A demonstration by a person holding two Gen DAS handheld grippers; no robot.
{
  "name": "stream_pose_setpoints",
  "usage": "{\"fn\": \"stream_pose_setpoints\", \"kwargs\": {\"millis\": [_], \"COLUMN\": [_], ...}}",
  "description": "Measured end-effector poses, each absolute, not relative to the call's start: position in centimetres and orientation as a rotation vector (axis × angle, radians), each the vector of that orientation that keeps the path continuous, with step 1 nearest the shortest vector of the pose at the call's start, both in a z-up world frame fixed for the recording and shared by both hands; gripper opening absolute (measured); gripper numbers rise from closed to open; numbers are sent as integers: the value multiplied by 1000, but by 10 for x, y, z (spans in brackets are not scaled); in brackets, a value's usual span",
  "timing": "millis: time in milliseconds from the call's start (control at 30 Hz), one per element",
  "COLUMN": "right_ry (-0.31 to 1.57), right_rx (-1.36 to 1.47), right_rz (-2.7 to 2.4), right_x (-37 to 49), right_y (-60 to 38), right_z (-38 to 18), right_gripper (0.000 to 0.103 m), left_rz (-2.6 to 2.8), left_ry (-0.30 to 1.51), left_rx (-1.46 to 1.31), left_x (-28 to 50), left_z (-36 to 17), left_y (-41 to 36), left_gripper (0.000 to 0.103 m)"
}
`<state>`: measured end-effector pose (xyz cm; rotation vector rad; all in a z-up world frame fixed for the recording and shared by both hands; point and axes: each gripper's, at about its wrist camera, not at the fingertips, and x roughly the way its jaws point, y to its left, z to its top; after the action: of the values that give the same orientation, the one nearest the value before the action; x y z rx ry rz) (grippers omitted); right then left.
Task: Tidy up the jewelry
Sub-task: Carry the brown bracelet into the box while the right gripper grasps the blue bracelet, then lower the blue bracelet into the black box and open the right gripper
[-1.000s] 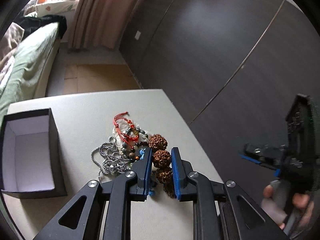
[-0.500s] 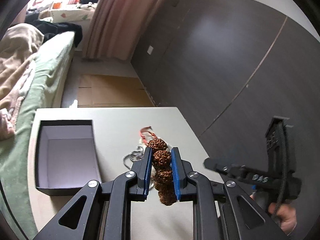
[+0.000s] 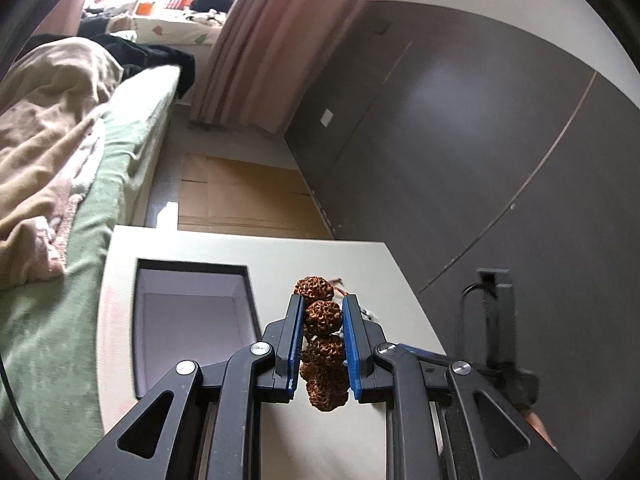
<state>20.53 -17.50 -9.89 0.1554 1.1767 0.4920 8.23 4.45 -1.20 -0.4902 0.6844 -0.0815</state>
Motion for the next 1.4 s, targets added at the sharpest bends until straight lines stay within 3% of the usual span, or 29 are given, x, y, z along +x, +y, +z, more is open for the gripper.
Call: {"fn": "stream_pose_setpoints", "kwargs": {"millis": [33, 100, 133, 200, 733, 1133, 1233, 1267, 1300, 1400], "right_ry": [1180, 1196, 1197, 1185, 1010, 958, 948, 943, 940, 930], "right_rx": [150, 142, 137, 153, 259, 208, 211, 211, 214, 234], "right_rz": [487, 475, 465, 465, 609, 738, 767, 785, 798, 852], "right_x": [206, 209, 209, 209, 186, 177, 177, 175, 174, 167], "right_y": [-174, -170, -169, -173, -171, -127, -114, -107, -104, -91], "right_z": [-100, -106, -108, -107, -47, -7, -1, 1, 2, -1], "right_gripper": [63, 51, 38, 33, 30, 30, 30, 30, 30, 30], "left_rz": [-77, -67, -61, -51, -4, 2, 22, 33, 46, 69], "left_ry": [680, 671, 666, 660, 640, 739, 730, 712, 692, 660], "left_rx": [-495, -503, -509, -520, -586, -692, -722, -728, -726, -700], "left_x": [81, 77, 76, 74, 69, 89, 82, 78, 74, 64], "left_z": [-11, -9, -9, -7, -18, -45, -42, -38, -35, -24], "left_y": [47, 54, 58, 63, 101, 117, 126, 129, 131, 137], "left_gripper": [19, 19, 19, 19, 20, 22, 48, 62, 69, 69]}}
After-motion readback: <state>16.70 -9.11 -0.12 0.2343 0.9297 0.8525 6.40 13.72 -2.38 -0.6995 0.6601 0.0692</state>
